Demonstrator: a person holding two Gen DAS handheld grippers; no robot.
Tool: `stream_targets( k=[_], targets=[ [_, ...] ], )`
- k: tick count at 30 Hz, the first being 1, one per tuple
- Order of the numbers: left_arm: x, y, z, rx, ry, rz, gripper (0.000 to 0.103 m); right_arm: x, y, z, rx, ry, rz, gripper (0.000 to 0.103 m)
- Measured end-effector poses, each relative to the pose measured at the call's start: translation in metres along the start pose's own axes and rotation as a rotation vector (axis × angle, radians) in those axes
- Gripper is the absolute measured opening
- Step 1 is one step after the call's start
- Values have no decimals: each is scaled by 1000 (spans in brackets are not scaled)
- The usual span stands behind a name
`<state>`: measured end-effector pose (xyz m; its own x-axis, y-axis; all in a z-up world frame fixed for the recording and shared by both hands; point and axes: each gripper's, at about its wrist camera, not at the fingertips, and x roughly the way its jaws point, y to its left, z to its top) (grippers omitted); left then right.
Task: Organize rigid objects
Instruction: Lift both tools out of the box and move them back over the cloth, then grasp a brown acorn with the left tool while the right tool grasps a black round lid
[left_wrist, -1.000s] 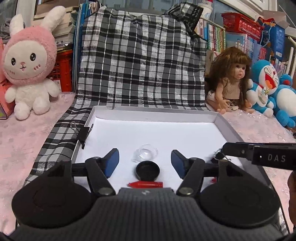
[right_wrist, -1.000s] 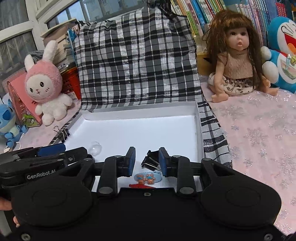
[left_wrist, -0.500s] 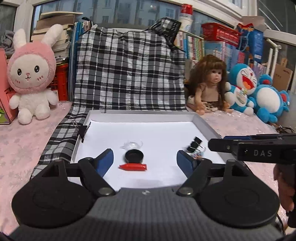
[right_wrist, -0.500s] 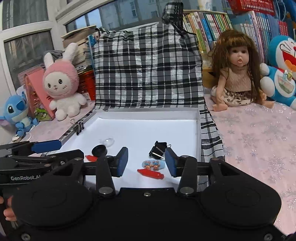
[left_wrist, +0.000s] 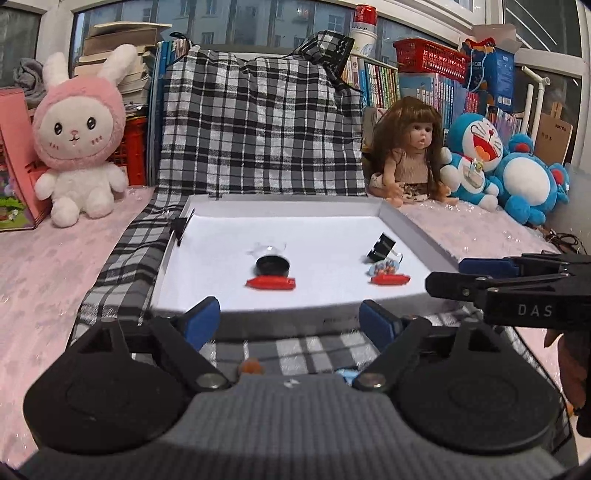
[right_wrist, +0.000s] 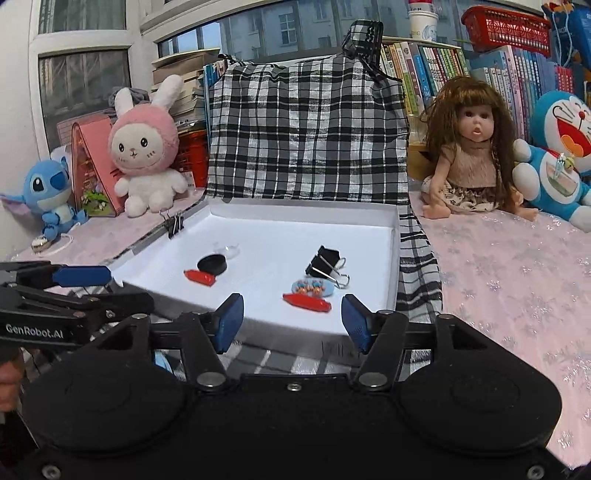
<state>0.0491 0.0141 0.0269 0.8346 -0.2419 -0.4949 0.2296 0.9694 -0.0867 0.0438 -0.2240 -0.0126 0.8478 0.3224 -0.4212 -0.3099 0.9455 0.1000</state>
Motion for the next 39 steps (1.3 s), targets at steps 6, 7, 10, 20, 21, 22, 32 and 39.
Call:
stream_targets(
  k=[6, 7, 10, 20, 21, 22, 32, 39],
  targets=[
    [-5, 4, -14, 3, 3, 23, 90, -3, 5, -17, -36, -7, -19, 63],
    [-5, 4, -16, 3, 7, 24, 90, -3, 6, -19, -38, -6, -20, 63],
    [-6, 6, -21, 2, 11, 33, 90, -5, 9, -26, -44, -9, -23, 65],
    [-9, 4, -33, -4, 25, 65, 80, -12, 22, -44, -92, -41, -60, 69],
    [-8, 4, -34, -2, 26, 68, 79, -12, 23, -45, -95, -42, -60, 69],
    [-8, 4, -35, -1, 27, 71, 76, -13, 24, -46, -98, -44, -62, 69],
    [-4, 6, -41, -2, 47, 89, 54, -28, 26, -58, -141, -49, -96, 69],
    [0, 7, -42, -10, 57, 88, 47, -37, 22, -64, -149, -45, -112, 69]
  ],
)
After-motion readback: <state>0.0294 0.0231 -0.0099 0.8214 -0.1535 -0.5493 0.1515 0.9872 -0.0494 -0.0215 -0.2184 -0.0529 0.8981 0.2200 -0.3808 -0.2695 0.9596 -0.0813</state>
